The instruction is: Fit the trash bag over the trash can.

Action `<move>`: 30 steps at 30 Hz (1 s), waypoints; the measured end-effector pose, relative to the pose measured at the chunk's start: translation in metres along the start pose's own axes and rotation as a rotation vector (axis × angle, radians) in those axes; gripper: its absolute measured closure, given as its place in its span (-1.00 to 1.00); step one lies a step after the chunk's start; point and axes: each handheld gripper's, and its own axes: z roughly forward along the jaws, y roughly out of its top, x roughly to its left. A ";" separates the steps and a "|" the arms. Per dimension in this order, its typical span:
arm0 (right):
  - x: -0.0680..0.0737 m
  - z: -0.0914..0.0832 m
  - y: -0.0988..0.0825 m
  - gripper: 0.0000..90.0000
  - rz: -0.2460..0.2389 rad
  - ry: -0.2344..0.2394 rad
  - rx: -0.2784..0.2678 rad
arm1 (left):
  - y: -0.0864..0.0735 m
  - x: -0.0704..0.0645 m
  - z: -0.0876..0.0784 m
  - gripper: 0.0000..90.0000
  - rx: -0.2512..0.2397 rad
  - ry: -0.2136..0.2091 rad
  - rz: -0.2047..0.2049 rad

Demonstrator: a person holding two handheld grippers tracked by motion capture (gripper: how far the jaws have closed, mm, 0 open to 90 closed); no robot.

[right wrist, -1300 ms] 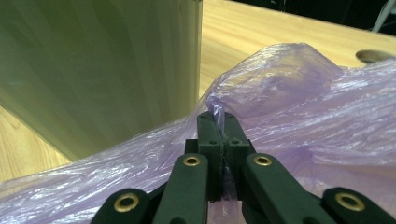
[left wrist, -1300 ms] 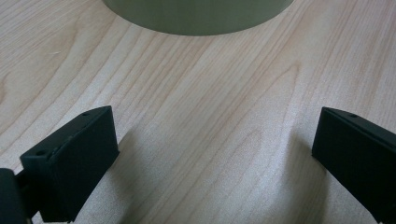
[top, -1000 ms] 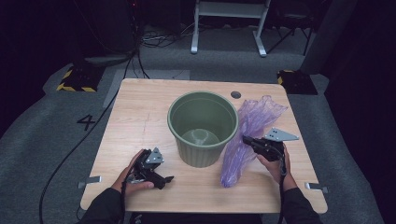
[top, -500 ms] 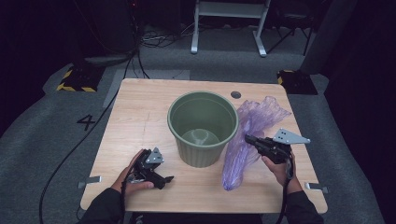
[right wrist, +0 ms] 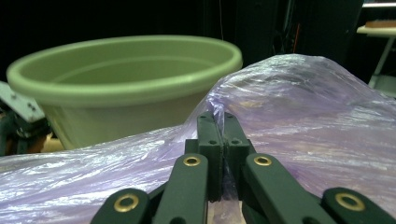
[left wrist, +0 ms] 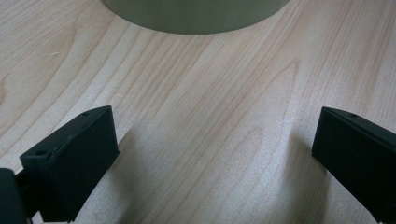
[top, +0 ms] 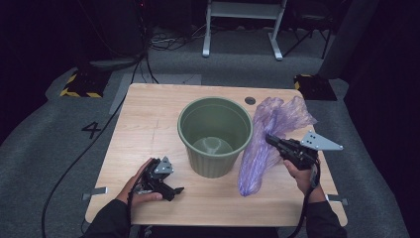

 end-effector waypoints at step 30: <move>0.005 -0.018 0.067 1.00 -0.058 0.005 -0.122 | 0.004 0.000 0.000 -0.97 0.014 0.011 0.015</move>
